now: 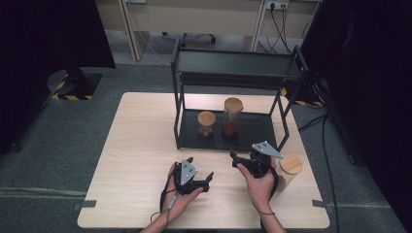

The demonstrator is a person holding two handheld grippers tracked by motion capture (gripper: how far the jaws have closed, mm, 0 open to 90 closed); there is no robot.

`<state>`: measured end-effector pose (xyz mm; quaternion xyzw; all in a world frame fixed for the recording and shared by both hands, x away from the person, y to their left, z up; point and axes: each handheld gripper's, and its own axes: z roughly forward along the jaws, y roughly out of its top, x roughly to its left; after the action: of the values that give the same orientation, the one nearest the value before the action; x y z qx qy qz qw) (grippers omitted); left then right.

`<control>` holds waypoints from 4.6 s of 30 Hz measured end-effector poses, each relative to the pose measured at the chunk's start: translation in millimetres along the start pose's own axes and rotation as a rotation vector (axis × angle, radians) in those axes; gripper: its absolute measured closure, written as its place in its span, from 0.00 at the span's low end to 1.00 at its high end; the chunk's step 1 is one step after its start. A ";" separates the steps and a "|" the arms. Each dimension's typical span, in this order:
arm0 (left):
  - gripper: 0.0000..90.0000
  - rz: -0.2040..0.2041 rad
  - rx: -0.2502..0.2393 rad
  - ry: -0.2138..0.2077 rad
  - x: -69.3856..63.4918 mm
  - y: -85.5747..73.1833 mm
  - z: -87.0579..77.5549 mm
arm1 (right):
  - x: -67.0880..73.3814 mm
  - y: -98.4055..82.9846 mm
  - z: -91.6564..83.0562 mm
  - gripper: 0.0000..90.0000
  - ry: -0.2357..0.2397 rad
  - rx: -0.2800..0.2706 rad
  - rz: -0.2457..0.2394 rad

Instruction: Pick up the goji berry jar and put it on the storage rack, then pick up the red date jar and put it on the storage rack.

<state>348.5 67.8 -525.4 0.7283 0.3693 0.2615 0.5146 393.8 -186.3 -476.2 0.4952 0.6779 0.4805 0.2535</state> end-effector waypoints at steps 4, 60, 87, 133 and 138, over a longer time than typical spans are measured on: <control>0.09 -0.001 0.001 0.000 0.1 0.0 0.1 | -0.7 -3.2 -4.6 0.04 0.002 0.005 -0.005; 0.09 0.000 0.002 0.001 0.0 0.1 0.2 | 14.5 -64.7 -77.9 0.04 0.081 0.043 -0.007; 0.09 -0.005 0.005 0.003 0.3 0.2 0.4 | -22.3 -85.0 -142.4 0.04 -0.030 -0.009 0.087; 0.09 -0.008 0.001 0.002 0.6 0.0 0.0 | -58.7 -31.6 -146.1 0.07 -0.173 -0.148 -0.009; 0.09 -0.009 0.002 0.001 0.8 0.0 0.0 | -60.4 -29.6 -139.0 0.12 -0.170 -0.138 -0.030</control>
<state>349.0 68.4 -525.4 0.7270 0.3731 0.2594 0.5148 290.2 -298.6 -453.9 0.5052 0.6266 0.4785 0.3510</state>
